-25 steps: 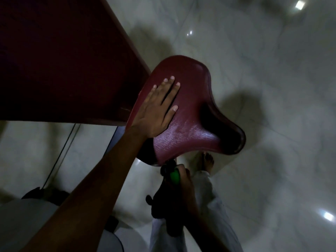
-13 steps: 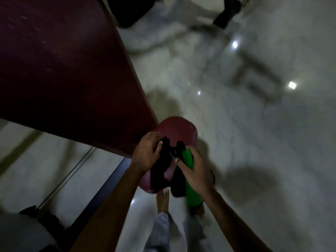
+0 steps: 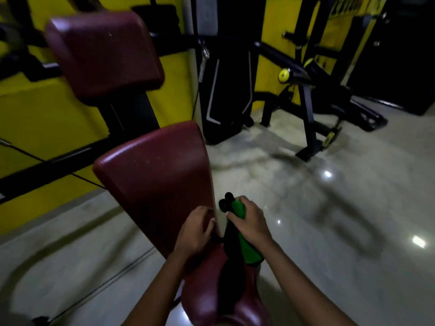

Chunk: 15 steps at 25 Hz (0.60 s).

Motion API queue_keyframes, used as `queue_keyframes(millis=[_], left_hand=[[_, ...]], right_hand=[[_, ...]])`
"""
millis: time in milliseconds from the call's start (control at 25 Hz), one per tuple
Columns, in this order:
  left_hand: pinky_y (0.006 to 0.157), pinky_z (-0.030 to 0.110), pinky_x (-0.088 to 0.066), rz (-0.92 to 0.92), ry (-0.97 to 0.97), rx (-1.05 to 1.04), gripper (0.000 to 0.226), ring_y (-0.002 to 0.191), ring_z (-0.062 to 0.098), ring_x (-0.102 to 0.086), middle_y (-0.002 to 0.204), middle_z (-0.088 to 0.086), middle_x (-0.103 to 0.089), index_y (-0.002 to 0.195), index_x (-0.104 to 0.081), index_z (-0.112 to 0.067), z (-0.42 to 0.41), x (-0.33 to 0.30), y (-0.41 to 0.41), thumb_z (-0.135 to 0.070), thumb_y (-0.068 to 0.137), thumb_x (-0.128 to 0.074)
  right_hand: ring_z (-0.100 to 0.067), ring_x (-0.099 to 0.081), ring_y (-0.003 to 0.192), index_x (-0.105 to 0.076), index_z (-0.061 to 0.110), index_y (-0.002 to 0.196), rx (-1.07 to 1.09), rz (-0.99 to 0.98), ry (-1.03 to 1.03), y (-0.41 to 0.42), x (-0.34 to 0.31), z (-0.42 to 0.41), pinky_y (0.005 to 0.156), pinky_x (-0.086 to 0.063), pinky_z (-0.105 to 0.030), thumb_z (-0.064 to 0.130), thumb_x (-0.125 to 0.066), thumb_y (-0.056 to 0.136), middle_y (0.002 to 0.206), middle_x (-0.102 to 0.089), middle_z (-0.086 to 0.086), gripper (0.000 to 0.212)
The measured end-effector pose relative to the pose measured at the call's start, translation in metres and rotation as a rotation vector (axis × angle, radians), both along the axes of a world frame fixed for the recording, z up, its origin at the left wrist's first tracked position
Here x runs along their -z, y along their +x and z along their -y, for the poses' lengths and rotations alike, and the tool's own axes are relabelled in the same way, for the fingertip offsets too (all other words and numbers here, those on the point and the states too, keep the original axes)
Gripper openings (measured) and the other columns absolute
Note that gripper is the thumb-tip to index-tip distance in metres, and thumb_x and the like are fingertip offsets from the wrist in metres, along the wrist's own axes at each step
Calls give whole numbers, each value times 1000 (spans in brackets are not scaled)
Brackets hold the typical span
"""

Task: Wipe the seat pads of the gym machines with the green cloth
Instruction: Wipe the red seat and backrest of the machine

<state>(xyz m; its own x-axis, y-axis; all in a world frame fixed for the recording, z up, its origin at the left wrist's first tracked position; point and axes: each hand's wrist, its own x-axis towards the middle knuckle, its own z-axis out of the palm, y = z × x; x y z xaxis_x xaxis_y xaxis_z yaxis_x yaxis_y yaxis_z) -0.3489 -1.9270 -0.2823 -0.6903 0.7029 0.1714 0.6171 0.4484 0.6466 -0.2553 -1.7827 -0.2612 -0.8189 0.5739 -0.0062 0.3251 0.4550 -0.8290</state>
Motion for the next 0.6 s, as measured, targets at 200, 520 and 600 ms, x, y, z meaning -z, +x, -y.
queue_keyframes(millis=[200,520,600], left_hand=[[88,17,-37,-58,-4,-41,36,107,18,-56,115,5,-60,117,-59,-8,12,-45,-34,-30,92,-46],[85,15,-36,-132,85,-187,35,104,10,-55,113,-3,-58,116,-59,-12,32,-91,-88,-33,92,-46],[86,15,-36,-157,88,-209,43,103,10,-55,110,-3,-59,113,-60,-13,37,-97,-96,-41,88,-39]], right_hand=[[-18,-55,87,-51,25,98,-102,-69,55,-44,-58,2,69,-43,-30,35,-67,82,93,-55,0,25],[-18,-55,81,-47,37,82,-251,-144,142,-113,-104,-11,65,-41,-31,35,-69,80,88,-54,0,23],[-19,-56,83,-53,32,88,-278,-157,155,-131,-113,-13,69,-45,-34,36,-70,79,90,-58,0,19]])
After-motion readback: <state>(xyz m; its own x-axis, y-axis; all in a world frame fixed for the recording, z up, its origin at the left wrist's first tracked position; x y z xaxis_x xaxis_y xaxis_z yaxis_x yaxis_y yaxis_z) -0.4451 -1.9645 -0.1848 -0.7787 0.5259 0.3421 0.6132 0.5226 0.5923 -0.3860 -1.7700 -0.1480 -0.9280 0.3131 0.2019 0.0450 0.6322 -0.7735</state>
